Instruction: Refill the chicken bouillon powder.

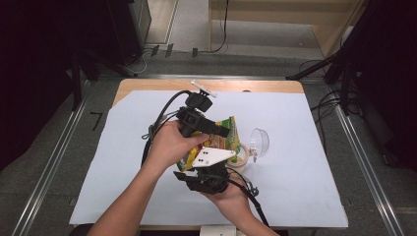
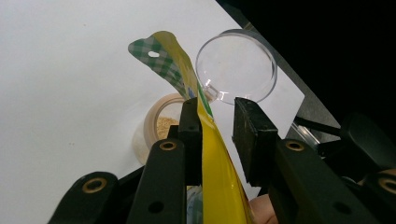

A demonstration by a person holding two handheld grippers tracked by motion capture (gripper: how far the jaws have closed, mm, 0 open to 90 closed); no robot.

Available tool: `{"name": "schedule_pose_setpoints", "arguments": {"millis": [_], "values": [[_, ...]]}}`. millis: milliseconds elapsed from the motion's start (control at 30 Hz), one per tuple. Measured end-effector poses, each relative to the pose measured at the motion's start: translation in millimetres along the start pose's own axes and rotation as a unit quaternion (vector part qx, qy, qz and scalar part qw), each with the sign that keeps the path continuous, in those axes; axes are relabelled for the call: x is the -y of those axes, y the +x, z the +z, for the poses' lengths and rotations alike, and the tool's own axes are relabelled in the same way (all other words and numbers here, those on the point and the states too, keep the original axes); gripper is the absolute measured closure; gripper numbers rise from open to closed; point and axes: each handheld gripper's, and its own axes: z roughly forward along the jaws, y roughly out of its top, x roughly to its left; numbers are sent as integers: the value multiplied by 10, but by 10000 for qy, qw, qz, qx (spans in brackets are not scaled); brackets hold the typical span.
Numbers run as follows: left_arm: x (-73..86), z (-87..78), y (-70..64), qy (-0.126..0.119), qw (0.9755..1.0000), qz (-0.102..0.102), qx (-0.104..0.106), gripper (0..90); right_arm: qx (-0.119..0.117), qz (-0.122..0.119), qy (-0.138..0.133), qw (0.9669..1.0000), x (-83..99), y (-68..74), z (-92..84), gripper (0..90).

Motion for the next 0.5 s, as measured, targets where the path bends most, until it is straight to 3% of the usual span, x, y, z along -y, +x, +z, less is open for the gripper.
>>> {"name": "schedule_pose_setpoints", "arguments": {"millis": [500], "values": [[-19,-9,42,-6,10000,-52,58,736,0,-35,-10,10000,-24,-17,13,702]]}}
